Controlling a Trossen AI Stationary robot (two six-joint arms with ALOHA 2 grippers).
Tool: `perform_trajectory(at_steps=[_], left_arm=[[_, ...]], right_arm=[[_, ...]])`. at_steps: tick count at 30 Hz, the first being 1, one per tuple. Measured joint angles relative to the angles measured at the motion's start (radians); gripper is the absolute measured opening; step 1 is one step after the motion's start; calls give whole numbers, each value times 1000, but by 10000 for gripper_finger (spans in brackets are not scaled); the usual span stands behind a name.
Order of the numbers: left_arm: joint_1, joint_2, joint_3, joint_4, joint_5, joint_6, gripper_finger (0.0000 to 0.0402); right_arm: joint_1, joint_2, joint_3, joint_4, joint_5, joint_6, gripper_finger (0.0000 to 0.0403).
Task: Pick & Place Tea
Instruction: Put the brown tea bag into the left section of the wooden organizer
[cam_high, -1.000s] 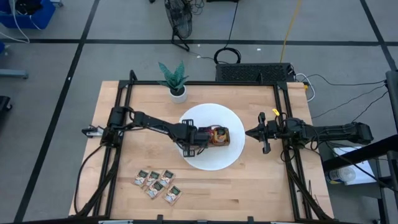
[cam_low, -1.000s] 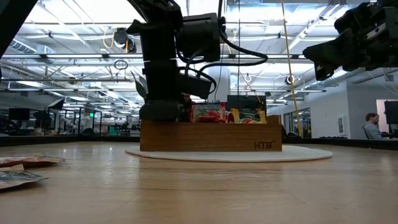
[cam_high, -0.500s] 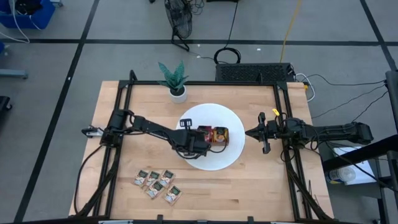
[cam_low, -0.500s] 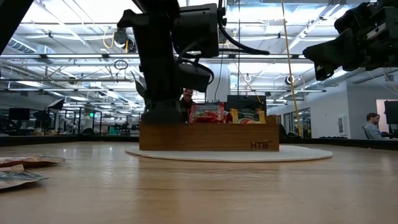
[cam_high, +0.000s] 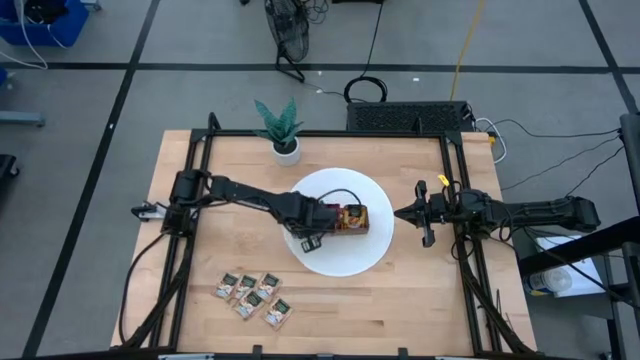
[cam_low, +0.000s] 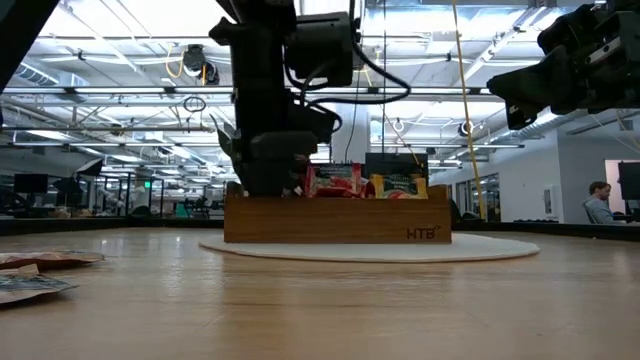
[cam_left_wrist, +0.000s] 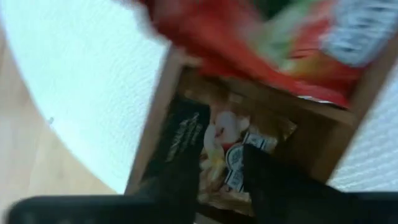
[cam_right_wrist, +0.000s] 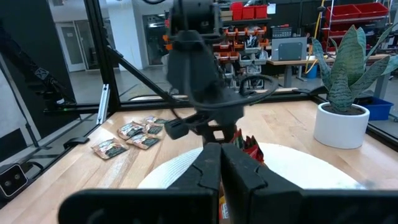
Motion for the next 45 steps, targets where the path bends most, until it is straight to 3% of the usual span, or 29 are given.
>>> perform_trajectory(at_steps=[5,10,21,28,35,40,45], left_arm=[[52,-9,0,-84,44,-143,210],[86,-12,0,-110,60,-256,243],[100,27,1,-103,15,-290,219],[104,80,4,-70,91,-261,218],[112,83,3,-50,93,-212,207],[128,95,0,-27,131,-172,170],[146,91,-49,90,203,-142,96]], right_arm=[[0,0,0,1,0,0,4],[0,0,0,1,0,0,4],[0,0,0,1,0,0,4],[0,0,0,1,0,0,4],[0,0,0,1,1,0,4],[0,0,0,1,0,0,4],[0,0,0,0,1,0,4]])
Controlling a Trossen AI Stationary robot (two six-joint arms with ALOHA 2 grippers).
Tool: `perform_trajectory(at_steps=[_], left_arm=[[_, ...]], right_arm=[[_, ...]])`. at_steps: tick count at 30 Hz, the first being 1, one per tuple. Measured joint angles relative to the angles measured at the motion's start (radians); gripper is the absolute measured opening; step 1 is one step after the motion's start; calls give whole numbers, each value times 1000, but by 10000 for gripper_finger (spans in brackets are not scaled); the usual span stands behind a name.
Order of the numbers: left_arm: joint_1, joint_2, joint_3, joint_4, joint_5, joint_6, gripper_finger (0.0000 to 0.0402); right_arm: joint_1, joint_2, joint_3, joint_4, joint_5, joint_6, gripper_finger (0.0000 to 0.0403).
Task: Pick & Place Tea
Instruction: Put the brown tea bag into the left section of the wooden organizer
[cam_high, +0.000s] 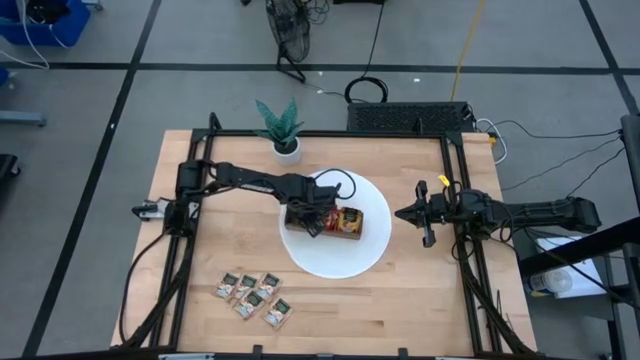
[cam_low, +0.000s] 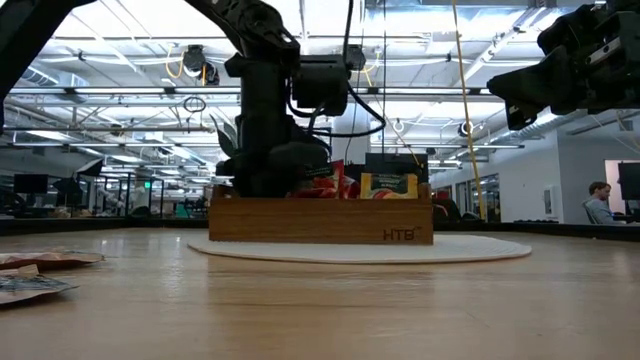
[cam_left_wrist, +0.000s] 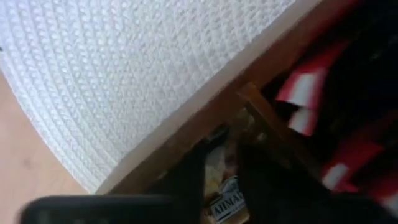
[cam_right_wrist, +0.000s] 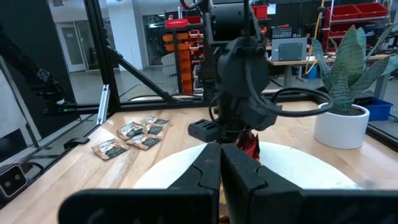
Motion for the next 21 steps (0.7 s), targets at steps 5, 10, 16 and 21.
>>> perform_trajectory(at_steps=[5,10,16,21], left_arm=[[7,-1,-6,-8,-20,59,12],[-6,-21,38,-67,-46,113,4],[-52,-108,87,-98,-148,143,2],[-95,-212,96,-100,-233,146,1]], right_arm=[[0,0,0,0,0,0,4],[0,-1,0,1,0,0,4],[0,-1,0,1,0,0,4],[0,0,0,-2,0,0,4]])
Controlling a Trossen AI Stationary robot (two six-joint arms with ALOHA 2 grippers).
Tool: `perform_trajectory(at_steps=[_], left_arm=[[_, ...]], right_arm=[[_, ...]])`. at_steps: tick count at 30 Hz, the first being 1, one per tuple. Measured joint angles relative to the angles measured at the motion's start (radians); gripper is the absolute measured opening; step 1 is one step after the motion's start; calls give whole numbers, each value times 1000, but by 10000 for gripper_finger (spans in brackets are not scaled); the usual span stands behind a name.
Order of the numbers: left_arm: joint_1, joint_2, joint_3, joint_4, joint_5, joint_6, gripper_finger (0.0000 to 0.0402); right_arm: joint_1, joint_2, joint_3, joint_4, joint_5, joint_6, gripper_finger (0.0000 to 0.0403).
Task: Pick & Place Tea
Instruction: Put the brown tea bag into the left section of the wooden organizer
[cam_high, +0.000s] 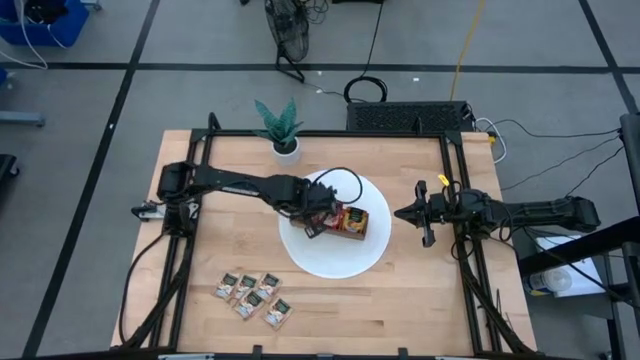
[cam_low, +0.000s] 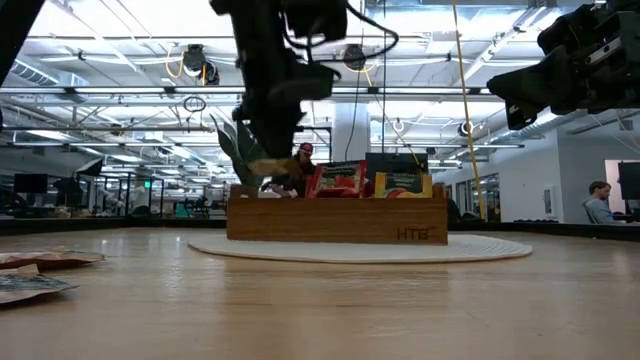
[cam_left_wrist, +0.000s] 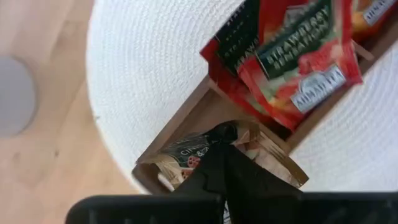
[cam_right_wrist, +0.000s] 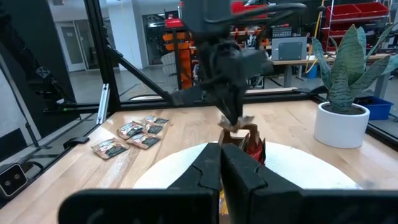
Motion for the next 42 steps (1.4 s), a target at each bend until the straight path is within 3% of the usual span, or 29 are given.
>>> perform_trajectory(at_steps=[5,10,14,19,25,33,39,42], left_arm=[[-47,-76,1,-37,-110,-16,1],[-120,-71,-5,-36,-367,33,1],[-196,-65,-77,127,-596,-46,0],[-301,-64,-251,366,-867,-141,0],[-386,-65,-468,590,-1077,-263,0],[-366,-65,-652,977,-1056,-150,0],[-328,-65,-663,1133,-992,-22,0],[-309,-65,-663,1134,-961,-17,0]], right_arm=[[0,0,0,2,0,0,4],[0,0,0,2,0,0,4],[0,0,0,2,0,0,4],[0,-1,0,2,0,0,4],[0,0,0,2,0,0,4],[0,0,0,2,0,0,4],[0,0,0,2,0,0,4],[0,0,0,2,0,0,4]])
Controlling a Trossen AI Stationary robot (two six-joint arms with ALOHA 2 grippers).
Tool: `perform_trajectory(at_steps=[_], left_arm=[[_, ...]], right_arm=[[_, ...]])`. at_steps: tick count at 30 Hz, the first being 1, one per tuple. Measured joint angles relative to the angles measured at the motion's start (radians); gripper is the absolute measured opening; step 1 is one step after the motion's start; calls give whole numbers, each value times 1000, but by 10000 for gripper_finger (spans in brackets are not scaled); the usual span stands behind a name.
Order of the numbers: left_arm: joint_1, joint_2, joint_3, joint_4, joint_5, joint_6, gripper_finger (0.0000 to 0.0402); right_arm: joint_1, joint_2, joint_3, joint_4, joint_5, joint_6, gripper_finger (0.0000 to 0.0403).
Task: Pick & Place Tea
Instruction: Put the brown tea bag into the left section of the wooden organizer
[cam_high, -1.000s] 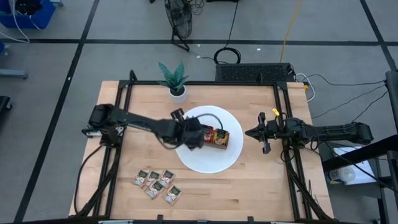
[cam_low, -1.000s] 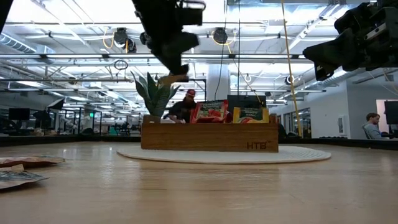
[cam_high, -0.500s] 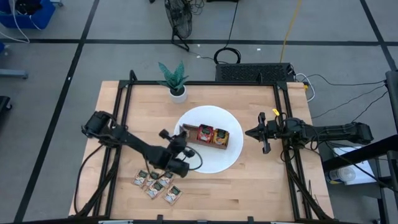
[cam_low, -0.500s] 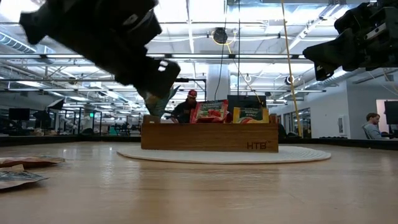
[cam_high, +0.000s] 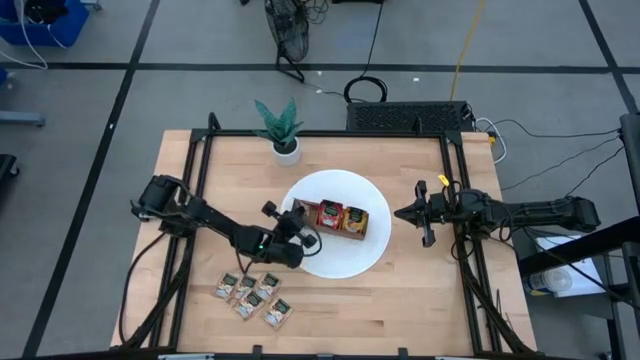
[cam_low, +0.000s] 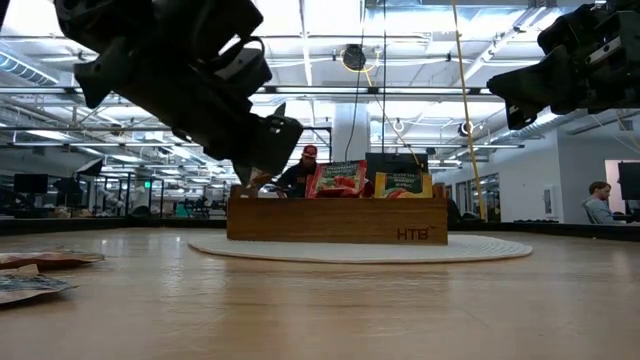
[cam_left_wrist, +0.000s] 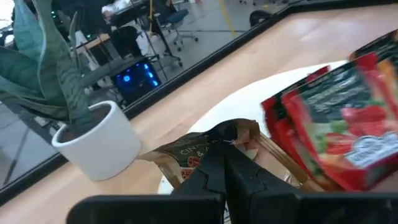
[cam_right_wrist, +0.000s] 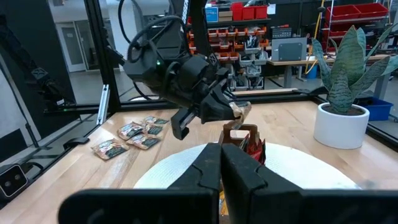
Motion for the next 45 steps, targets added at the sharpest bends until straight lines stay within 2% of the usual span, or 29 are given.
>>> perform_trajectory(at_steps=[4,13,25,28,32,37,41,45], left_arm=[[18,0,0,-11,6,10,0],[80,0,0,-11,178,51,1],[136,79,5,45,276,79,4],[134,88,3,89,273,99,24],[126,89,1,152,273,175,70],[126,90,1,156,281,198,117],[122,89,1,150,280,205,135],[116,89,1,147,280,236,136]], right_arm=[[0,0,0,0,0,0,4],[0,0,0,0,0,0,4],[0,0,0,0,0,0,4],[0,0,0,0,0,0,4],[0,0,0,0,0,0,4],[0,0,0,0,0,0,4],[0,0,0,0,0,0,4],[0,0,0,0,0,0,4]])
